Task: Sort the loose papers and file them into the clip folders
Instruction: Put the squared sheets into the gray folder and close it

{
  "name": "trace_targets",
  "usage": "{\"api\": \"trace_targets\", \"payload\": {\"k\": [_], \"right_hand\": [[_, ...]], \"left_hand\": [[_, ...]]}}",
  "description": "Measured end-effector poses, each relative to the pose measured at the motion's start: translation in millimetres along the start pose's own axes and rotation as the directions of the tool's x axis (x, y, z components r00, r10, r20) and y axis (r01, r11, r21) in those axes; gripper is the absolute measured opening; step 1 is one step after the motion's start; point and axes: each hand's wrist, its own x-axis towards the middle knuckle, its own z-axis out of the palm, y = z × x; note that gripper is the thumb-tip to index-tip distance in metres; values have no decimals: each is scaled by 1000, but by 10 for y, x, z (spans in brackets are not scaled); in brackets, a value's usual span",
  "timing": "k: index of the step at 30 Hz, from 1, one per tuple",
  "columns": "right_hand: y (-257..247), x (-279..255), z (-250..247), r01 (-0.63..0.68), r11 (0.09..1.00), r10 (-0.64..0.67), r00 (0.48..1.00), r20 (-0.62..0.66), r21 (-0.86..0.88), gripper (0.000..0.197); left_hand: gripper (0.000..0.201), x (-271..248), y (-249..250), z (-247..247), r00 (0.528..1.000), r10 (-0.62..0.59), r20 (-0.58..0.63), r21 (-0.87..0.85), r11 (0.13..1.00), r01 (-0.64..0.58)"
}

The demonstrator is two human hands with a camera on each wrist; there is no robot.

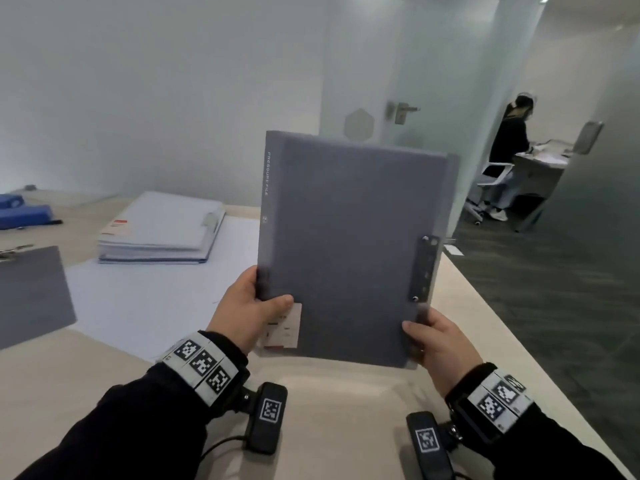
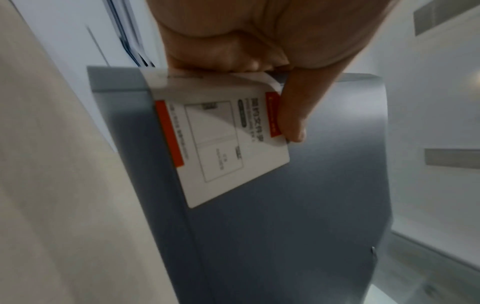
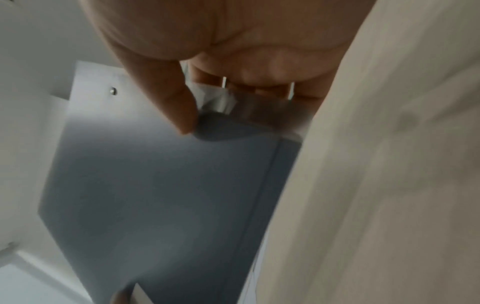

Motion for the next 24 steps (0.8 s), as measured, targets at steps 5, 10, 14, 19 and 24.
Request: {"api": "trace_targets", "payload": {"k": [5,10,14,19,24], "right_hand": [[47,172,517,67,988,-55,994,91,-140,34],[82,452,985,121,986,-110,989,100,-112,38],[103,703,1440,75,997,-72,992,105,-20,39],[139,1075,2118,-53,994,40,990,139,91,33],[127,1532,2927,-180,974,163,979,125,139,27]], "left_hand": [[43,45,-28,-424,996,7,-87,-100,995,-16],[49,210,-68,-881,996,-47,-82,-208,978,29],[35,397,-78,-1336,985,-166,-36,-355,924,143],[29,494,-313,-1860,924,-234,-304,-499,865,55],[22,555,-470,-2040,787,-368,-496,-594,805,2]]}}
